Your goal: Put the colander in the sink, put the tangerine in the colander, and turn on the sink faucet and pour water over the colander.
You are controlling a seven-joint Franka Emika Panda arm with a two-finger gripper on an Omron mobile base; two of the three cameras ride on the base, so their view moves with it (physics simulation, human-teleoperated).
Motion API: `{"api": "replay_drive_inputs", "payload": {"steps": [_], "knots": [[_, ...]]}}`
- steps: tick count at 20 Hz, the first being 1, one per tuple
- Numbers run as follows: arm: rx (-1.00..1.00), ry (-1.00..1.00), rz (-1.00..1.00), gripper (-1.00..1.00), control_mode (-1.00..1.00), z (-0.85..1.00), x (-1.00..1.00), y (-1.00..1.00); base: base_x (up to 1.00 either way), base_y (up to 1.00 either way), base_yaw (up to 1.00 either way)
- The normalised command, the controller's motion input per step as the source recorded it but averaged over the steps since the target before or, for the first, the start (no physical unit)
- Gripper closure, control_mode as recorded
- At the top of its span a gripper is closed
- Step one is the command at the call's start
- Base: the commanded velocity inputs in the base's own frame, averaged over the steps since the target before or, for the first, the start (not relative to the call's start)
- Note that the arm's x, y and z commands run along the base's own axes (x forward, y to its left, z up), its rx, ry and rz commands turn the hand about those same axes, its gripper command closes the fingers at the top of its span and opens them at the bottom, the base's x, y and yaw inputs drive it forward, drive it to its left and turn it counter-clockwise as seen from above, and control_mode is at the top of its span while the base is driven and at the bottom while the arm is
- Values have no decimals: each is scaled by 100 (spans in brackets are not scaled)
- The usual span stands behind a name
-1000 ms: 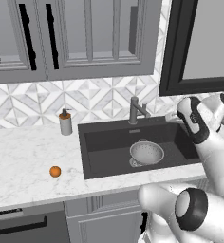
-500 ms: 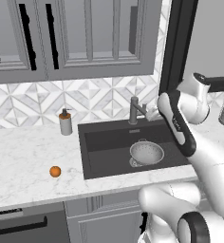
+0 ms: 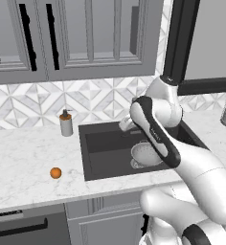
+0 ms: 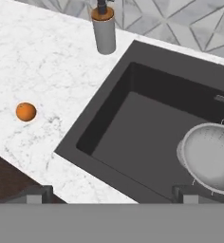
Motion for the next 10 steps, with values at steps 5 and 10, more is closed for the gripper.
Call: {"api": "replay_drive_inputs", "payload": {"steps": [5, 10], "knots": [[-11, 0, 1, -100, -100, -13, -28, 100, 0, 0, 0], [-4, 2, -4, -100, -100, -25, -13, 100, 0, 0, 0]]}}
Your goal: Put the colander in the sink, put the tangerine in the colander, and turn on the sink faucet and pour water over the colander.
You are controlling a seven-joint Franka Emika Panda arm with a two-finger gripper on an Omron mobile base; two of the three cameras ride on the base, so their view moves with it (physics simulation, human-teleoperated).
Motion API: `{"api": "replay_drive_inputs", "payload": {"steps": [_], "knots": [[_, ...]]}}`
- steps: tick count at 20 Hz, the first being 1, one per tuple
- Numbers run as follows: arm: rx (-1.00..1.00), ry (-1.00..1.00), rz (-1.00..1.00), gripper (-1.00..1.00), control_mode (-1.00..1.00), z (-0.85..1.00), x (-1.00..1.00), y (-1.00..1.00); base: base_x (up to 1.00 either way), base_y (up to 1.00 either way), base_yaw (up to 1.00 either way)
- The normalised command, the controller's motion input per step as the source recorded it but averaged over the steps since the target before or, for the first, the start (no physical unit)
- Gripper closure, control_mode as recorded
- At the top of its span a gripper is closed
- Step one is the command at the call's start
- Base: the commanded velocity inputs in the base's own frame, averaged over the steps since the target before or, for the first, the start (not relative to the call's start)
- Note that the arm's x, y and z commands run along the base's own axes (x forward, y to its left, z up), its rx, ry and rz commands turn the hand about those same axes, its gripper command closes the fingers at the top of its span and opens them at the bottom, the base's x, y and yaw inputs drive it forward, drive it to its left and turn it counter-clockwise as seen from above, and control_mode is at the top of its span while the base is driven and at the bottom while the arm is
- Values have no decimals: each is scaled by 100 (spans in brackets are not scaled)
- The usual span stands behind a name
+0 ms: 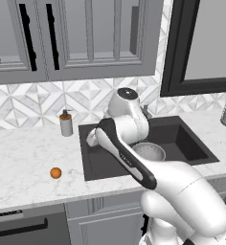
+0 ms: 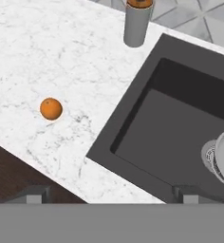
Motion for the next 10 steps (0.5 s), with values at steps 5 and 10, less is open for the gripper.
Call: {"api": "replay_drive_inputs", "payload": {"steps": [5, 10], "knots": [[-2, 7, -6, -100, -100, -29, 0, 88, 0, 0, 0], [0, 12, 0, -100, -100, -27, 0, 56, 0, 0, 0]]}}
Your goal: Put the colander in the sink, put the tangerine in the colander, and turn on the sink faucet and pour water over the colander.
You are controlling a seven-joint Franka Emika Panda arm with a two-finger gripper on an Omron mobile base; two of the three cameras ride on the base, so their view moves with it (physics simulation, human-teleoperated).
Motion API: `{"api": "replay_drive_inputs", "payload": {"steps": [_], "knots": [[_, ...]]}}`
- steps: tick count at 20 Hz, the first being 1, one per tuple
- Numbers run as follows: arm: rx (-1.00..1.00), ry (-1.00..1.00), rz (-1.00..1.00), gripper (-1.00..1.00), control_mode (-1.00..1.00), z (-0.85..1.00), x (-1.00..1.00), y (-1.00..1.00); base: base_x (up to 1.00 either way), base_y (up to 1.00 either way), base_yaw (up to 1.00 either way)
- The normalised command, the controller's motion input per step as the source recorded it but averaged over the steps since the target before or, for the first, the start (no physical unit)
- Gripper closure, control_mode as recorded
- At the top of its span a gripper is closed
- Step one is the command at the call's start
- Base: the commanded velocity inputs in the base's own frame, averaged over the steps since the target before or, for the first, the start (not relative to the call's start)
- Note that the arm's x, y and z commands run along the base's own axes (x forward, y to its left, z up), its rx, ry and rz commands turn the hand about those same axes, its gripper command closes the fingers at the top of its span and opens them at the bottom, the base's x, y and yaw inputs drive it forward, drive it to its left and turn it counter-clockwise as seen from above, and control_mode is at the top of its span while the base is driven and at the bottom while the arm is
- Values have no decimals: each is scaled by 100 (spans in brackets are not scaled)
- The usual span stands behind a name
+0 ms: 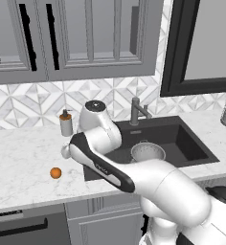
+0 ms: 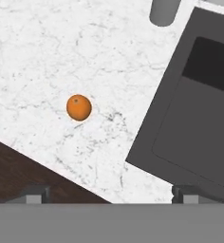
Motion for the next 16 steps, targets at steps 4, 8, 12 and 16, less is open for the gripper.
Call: {"api": "replay_drive_inputs", "payload": {"steps": [4, 8, 12, 16], "knots": [[0, 15, 0, -100, -100, -33, 0, 30, 0, 0, 0], [0, 14, 0, -100, -100, -40, 0, 33, 0, 0, 0], [-3, 8, 0, -100, -100, -37, 0, 40, 0, 0, 0], [-5, 8, 0, -100, -100, -35, 0, 42, 0, 0, 0]]}}
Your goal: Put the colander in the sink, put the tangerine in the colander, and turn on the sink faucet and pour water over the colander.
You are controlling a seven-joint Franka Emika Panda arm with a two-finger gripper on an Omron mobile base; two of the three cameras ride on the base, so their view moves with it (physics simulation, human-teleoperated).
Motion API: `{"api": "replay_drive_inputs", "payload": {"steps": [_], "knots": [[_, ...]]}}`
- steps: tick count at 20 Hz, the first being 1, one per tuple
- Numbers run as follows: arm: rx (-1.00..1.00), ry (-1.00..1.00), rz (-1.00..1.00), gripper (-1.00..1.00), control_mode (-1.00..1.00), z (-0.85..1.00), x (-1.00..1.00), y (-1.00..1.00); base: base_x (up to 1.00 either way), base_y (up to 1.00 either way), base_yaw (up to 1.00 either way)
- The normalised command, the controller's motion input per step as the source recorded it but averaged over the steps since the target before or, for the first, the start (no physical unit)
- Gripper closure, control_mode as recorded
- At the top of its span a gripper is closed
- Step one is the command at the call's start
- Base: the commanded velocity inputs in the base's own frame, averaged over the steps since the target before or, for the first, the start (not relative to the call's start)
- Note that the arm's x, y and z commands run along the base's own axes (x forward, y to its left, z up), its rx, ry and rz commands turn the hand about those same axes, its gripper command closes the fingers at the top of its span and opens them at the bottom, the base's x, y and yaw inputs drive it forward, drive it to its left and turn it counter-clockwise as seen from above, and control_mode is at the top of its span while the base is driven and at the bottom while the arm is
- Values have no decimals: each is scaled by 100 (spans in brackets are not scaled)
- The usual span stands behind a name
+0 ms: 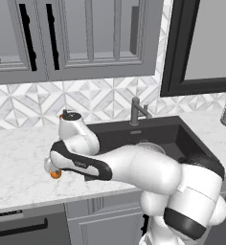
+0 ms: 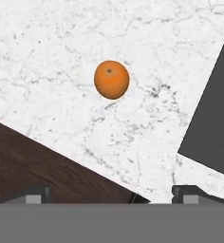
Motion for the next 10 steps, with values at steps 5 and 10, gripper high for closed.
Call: {"api": "replay_drive_inputs", "payload": {"steps": [5, 10], "knots": [[-4, 5, 0, -100, -100, -31, 10, 24, 0, 0, 0], [0, 3, 0, -100, -100, -31, 12, 0, 0, 0, 0]]}}
